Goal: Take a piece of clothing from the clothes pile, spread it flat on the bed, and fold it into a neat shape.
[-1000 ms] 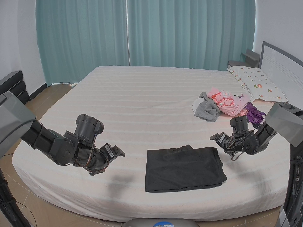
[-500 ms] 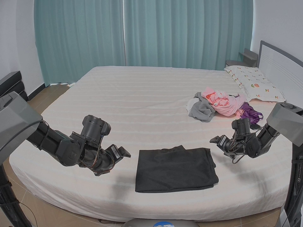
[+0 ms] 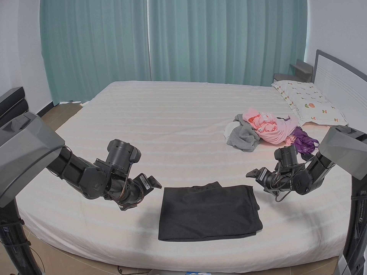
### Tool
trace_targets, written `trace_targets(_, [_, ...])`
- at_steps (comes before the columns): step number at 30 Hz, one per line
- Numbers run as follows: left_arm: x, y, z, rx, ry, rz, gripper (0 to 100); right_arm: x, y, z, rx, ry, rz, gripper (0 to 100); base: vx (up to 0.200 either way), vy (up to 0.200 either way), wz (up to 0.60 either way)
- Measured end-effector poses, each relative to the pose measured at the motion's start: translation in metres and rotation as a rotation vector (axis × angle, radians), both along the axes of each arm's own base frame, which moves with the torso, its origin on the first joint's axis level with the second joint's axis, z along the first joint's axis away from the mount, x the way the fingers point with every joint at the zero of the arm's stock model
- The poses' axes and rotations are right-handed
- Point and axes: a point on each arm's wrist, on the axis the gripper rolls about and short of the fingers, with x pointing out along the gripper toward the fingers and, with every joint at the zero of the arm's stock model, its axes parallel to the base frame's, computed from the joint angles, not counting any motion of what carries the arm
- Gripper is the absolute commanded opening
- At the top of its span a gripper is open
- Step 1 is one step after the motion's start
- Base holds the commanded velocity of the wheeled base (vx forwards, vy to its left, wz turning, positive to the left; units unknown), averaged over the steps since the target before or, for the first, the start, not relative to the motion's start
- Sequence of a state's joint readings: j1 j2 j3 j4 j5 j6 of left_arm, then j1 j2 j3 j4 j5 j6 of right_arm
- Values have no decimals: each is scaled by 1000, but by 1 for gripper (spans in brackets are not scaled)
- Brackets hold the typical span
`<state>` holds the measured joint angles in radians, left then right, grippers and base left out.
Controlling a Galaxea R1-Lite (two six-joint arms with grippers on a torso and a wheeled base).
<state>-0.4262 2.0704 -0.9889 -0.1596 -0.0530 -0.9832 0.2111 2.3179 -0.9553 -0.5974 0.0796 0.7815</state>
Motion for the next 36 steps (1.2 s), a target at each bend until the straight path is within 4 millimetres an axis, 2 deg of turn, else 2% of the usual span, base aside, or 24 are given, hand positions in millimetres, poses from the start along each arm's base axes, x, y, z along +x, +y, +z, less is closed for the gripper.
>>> trace_targets(11, [40,-22,-29,60,-33,9,100,-6,5,-5,-11,17,96,100,0,0,0])
trace_targets(16, [59,-38,-48,154,-78,-3,100,-7,9,-9,-21,22,119,100,0,0,0])
trace_targets(22, [71,-59,-70,211,-102,-25,100,-6,14,-12,-22,14,134,100,0,0,0])
trace_targets(29, [84,-69,-83,239,-83,-21,100,-4,17,-14,-21,-8,140,100,0,0,0])
trace_targets(30, [85,-70,-84,241,-76,-20,0,-4,17,-15,-21,-8,141,100,0,0,0])
trace_targets(36, [91,-73,-89,236,-67,4,0,-3,18,-16,-18,-10,138,100,0,0,0])
